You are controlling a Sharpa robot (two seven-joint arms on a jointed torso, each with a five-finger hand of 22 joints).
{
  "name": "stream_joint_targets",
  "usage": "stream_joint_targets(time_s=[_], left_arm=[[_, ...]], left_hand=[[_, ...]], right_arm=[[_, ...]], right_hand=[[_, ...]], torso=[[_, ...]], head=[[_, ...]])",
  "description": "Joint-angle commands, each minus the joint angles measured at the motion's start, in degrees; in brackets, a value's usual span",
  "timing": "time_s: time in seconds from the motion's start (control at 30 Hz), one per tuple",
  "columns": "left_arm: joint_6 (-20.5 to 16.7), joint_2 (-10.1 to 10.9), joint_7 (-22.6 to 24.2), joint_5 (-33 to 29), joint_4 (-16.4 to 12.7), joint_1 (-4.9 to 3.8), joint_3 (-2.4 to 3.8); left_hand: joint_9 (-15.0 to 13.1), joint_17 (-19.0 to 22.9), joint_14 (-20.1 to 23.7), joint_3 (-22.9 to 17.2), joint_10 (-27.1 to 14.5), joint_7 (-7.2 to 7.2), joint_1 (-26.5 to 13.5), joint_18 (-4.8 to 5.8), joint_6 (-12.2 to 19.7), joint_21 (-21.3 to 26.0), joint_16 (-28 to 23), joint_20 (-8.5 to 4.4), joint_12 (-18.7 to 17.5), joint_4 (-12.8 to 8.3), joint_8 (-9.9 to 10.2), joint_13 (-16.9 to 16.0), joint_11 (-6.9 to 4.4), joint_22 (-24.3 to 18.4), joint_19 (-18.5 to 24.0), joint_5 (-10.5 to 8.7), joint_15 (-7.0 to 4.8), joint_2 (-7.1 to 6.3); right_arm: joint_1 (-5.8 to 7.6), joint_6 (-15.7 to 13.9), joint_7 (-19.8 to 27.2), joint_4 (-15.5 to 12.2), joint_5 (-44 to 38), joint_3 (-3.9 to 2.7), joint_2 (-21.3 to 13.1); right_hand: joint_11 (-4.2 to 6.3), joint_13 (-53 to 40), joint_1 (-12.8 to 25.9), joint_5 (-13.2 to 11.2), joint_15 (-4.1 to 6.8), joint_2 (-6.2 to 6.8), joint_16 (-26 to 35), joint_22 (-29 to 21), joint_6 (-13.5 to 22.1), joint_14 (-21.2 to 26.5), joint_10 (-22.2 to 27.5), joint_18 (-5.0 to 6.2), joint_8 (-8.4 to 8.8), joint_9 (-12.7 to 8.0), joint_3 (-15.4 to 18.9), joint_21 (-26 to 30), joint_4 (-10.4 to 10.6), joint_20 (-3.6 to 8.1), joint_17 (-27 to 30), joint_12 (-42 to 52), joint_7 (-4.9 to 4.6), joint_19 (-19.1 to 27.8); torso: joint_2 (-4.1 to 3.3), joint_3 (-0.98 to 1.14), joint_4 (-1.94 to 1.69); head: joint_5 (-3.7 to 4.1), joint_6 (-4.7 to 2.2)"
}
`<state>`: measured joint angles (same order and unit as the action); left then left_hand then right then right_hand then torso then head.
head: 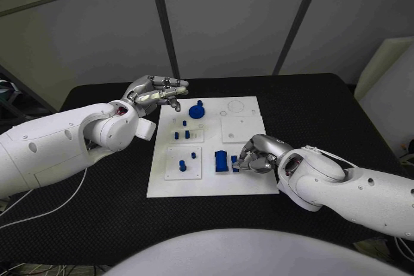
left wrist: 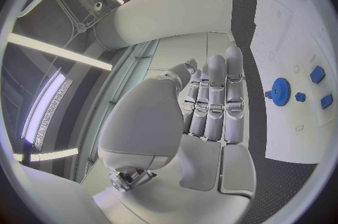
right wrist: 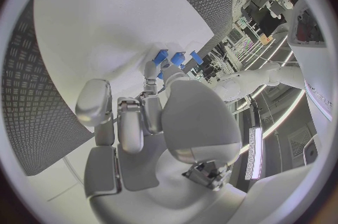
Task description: Assemble the parts on the task board
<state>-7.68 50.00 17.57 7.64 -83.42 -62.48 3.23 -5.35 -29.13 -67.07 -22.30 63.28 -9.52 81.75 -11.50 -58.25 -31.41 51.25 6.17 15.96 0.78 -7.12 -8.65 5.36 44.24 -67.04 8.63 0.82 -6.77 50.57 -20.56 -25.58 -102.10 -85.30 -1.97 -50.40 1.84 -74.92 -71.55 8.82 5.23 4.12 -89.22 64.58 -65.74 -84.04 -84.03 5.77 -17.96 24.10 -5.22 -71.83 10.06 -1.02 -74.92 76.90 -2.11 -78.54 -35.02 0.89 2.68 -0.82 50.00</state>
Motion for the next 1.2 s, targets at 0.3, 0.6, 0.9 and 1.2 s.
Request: stream_joint_targets(time_s=[0.3,0.6,0.9,1.2], left_arm=[[0.7,-0.1,0.1,0.1,-0.1,-0.07,0.04],[0.6,-0.1,0.3,0.1,0.0,-0.07,0.04],[0.3,-0.3,0.8,0.1,0.5,-0.01,0.04],[-0.3,-1.2,2.1,0.0,3.3,0.46,0.04]], left_hand=[[0.1,0.1,0.7,-0.1,-0.5,-0.1,0.4,1.09,-0.2,0.2,0.2,0.01,0.3,-0.5,-0.2,-0.1,0.12,0.2,0.4,-0.01,0.01,0.3],[0.1,0.1,0.7,-0.1,-0.5,-0.1,0.4,1.09,-0.2,0.2,0.2,0.01,0.3,-0.5,-0.2,-0.1,0.12,0.2,0.4,-0.01,0.01,0.3],[0.1,0.2,0.7,0.0,-0.5,-0.11,0.3,1.11,-0.2,0.2,0.3,0.03,0.3,-0.4,-0.2,-0.1,0.14,0.2,0.5,-0.04,0.04,0.26],[0.5,2.1,5.9,1.5,-1.6,-0.39,-2.4,1.41,0.5,3.3,-3.3,0.95,-0.1,1.1,0.0,0.2,0.58,-1.0,5.0,-0.09,1.23,-0.61]], right_arm=[[0.07,2.5,-0.3,1.1,-0.7,-0.02,0.8],[0.07,-1.8,2.5,0.3,-0.1,-0.02,0.2],[0.23,-9.6,15.7,-1.4,9.7,-0.39,-2.7],[2.79,-7.8,33.0,8.1,38.4,-2.24,-1.2]], right_hand=[[0.43,-6.6,-3.1,-2.2,0.34,-0.17,-0.1,-0.2,0.3,-5.7,-0.7,-0.58,-0.43,0.2,0.8,-0.1,-1.9,0.08,-13.7,-0.2,0.44,0.0],[0.38,-6.2,-3.9,-1.9,0.31,-0.3,0.1,-0.6,0.5,-5.6,-0.4,-0.5,-0.39,0.2,1.1,0.2,-2.4,0.08,-13.4,-0.8,0.34,0.3],[-0.24,-4.1,-3.6,0.1,-0.11,-0.65,1.3,-3.3,2.4,-5.1,1.2,-0.01,0.73,-0.4,2.0,2.3,-1.9,-0.19,-11.3,-4.2,-0.49,1.6],[-3.67,19.7,-6.3,1.8,-3.15,-1.47,20.6,-30.7,8.3,3.0,20.1,4.56,6.18,-3.1,2.7,26.7,-2.4,-3.04,14.3,-40.6,-4.37,17.5]], torso=[[0.11,0.02,0.03],[0.27,-0.01,0.13],[0.96,-0.16,0.32],[3.03,-0.56,0.69]], head=[[-0.04,0.0],[0.02,0.0],[0.36,-0.06],[0.55,-1.64]])
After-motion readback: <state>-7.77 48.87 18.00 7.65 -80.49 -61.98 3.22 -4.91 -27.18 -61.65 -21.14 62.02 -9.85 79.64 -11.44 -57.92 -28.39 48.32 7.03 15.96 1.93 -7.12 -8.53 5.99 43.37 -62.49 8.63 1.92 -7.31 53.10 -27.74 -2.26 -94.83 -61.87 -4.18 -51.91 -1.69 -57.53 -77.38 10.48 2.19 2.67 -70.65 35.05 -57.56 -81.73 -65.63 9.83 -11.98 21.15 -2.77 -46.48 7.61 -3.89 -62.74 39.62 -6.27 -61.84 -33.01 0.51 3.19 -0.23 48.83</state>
